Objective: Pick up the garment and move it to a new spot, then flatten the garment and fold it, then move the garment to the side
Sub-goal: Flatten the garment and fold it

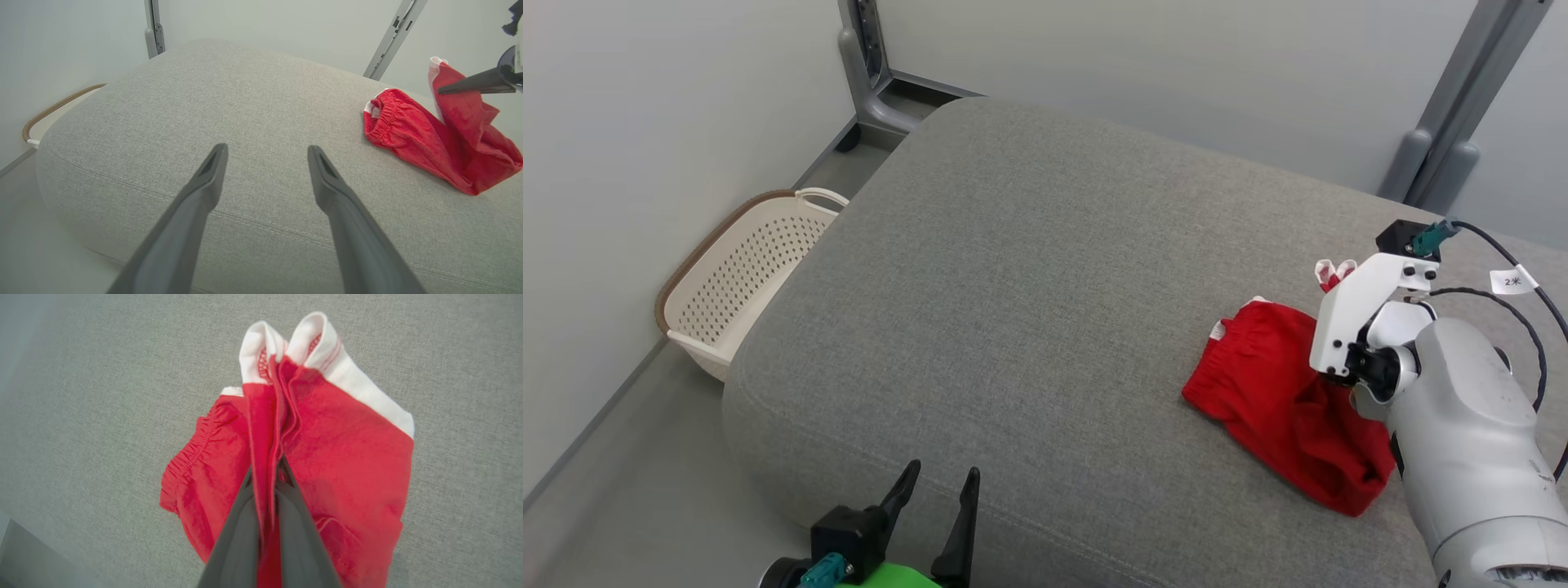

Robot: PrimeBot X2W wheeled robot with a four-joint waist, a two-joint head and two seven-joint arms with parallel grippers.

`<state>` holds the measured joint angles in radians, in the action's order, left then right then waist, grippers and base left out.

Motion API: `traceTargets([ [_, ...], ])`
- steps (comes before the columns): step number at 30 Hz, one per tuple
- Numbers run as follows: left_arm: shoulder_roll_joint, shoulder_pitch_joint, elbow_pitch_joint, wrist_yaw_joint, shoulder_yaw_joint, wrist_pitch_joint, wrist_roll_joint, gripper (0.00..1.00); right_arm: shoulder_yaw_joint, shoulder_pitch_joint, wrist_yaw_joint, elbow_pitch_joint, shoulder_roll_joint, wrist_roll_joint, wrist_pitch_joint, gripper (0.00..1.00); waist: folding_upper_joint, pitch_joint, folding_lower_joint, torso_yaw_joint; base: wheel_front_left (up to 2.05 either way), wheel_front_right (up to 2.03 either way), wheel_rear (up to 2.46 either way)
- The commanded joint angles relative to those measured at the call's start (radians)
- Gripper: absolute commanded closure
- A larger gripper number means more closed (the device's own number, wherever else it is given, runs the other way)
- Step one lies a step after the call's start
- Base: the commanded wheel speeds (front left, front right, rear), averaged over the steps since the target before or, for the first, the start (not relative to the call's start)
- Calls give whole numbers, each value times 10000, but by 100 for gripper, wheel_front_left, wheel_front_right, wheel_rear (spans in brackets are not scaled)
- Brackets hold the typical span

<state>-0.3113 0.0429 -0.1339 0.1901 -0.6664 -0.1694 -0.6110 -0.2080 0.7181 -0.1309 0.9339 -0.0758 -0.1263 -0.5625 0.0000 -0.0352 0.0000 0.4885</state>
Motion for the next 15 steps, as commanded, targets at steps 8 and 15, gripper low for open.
traceTargets([
  [8, 172, -80, 19, 197, 54, -276, 2, 0, -411, 839, 5, 956, 124, 648, 532, 100, 0, 457, 0, 280, 0, 0, 0],
  [15, 246, -40, 35, 272, 115, -408, -17, 0, -535, 1192, 5, 1536, 172, 981, 678, 100, 0, 700, 0, 374, 0, 0, 0],
])
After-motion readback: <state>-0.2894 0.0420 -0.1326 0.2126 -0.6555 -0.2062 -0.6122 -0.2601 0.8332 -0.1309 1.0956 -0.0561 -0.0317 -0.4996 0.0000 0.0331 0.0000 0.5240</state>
